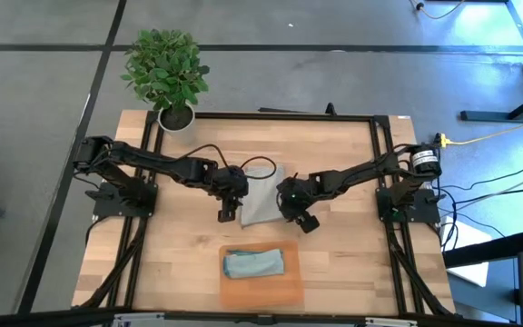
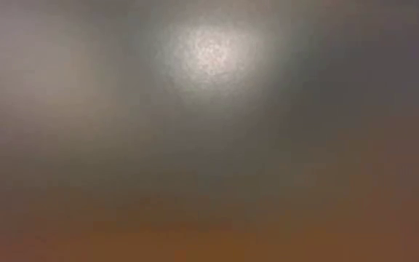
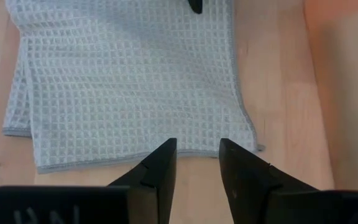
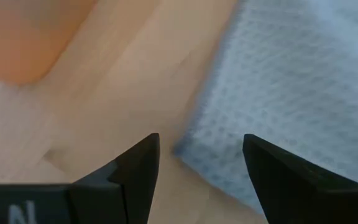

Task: Roll microfiber towels into tight, uniform cylinder then place into a basket
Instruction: Roll the gray towel

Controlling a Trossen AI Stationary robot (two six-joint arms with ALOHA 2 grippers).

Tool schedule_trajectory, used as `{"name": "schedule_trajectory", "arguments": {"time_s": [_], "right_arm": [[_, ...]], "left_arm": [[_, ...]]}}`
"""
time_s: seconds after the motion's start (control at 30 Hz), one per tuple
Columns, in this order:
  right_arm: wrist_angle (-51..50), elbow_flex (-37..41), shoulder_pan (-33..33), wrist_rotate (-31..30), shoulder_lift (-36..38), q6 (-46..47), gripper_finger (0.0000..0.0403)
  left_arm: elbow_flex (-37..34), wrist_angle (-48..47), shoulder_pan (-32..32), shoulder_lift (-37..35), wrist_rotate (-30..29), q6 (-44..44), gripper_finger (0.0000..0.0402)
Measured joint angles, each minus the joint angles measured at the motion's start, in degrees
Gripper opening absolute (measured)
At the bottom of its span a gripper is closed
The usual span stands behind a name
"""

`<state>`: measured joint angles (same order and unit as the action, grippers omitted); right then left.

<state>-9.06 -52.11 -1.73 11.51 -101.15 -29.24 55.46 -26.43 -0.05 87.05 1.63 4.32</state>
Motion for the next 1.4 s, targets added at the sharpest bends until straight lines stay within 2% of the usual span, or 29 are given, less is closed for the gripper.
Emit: {"name": "schedule_trajectory", "arguments": {"time_s": [0.17, 0.33, 0.57, 0.83, 1.1, 1.23, 1.4], "right_arm": [[0.3, 0.0, -1.1, -0.2, -1.4, -3.8, 0.0233], [0.4, 0.0, -1.6, -6.3, -2.0, -4.2, 0.0233], [0.9, -0.1, -1.6, -6.7, -2.8, -4.1, 0.0214], [1.8, -0.2, -1.6, -7.7, -4.6, -3.0, 0.0142], [2.9, -0.9, -1.4, -10.0, -5.0, -0.5, 0.0017], [1.4, -2.5, -0.3, -9.2, -5.2, 2.2, 0.0013], [-5.6, -7.1, 3.4, -4.3, -5.5, 11.2, 0.0008]], "left_arm": [[0.0, 0.0, -0.1, 0.0, 0.0, 0.0, 0.0114], [0.0, 0.0, -0.2, 0.0, 0.0, 0.0, 0.0114], [0.0, 0.0, -2.1, 0.0, 0.0, -4.0, 0.0114], [0.0, 0.0, -4.0, 0.0, 0.0, -3.4, 0.0114], [0.0, 0.0, -4.9, 0.0, -0.2, -3.4, 0.0114], [0.0, 0.0, -4.9, 0.0, -2.3, -2.0, 0.0114], [0.0, -0.1, -4.9, 0.0, -4.5, -1.9, 0.0110]]}}
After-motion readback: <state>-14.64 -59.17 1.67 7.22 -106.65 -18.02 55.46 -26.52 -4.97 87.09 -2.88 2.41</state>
